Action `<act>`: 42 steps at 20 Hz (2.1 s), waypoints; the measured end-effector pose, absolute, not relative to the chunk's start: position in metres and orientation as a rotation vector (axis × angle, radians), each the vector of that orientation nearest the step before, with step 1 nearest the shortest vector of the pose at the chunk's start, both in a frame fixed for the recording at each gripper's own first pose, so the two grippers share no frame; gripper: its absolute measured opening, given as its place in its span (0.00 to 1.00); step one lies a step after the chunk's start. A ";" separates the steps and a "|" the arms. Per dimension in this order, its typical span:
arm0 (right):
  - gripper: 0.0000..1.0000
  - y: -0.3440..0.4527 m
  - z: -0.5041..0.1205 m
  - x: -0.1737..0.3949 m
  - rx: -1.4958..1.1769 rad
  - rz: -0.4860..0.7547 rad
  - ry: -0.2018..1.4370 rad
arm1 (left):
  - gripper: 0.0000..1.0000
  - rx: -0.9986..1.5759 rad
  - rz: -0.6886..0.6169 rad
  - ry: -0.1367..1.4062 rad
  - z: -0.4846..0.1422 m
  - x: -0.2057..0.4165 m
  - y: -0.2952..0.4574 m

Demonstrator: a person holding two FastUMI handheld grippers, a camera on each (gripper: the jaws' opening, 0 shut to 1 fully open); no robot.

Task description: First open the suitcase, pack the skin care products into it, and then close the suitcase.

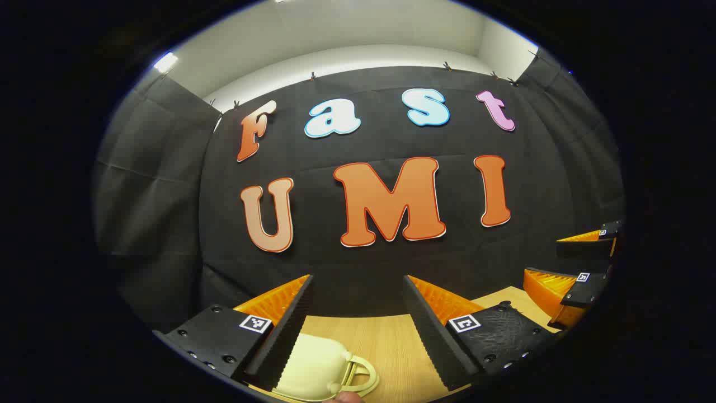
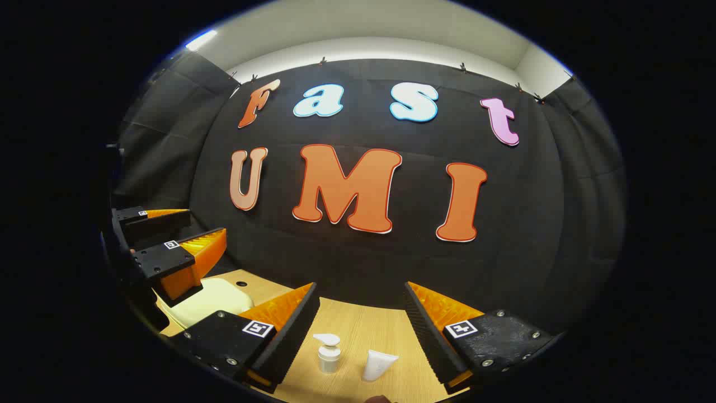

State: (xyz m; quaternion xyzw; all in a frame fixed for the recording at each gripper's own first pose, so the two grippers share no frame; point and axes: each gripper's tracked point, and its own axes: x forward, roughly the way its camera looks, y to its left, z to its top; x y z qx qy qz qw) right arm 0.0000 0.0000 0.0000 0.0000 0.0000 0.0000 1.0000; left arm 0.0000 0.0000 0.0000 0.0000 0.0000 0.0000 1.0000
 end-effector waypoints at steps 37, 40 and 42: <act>0.96 -0.069 -0.040 -0.023 -0.032 -0.147 0.084 | 0.98 0.918 -0.265 0.330 -0.238 -0.022 -0.028; 0.96 -0.071 -0.046 -0.020 -0.033 -0.148 0.094 | 0.98 1.017 -0.288 0.369 -0.268 -0.022 -0.021; 0.96 -0.072 -0.049 -0.018 -0.032 -0.147 0.095 | 0.98 1.063 -0.295 0.387 -0.283 -0.021 -0.016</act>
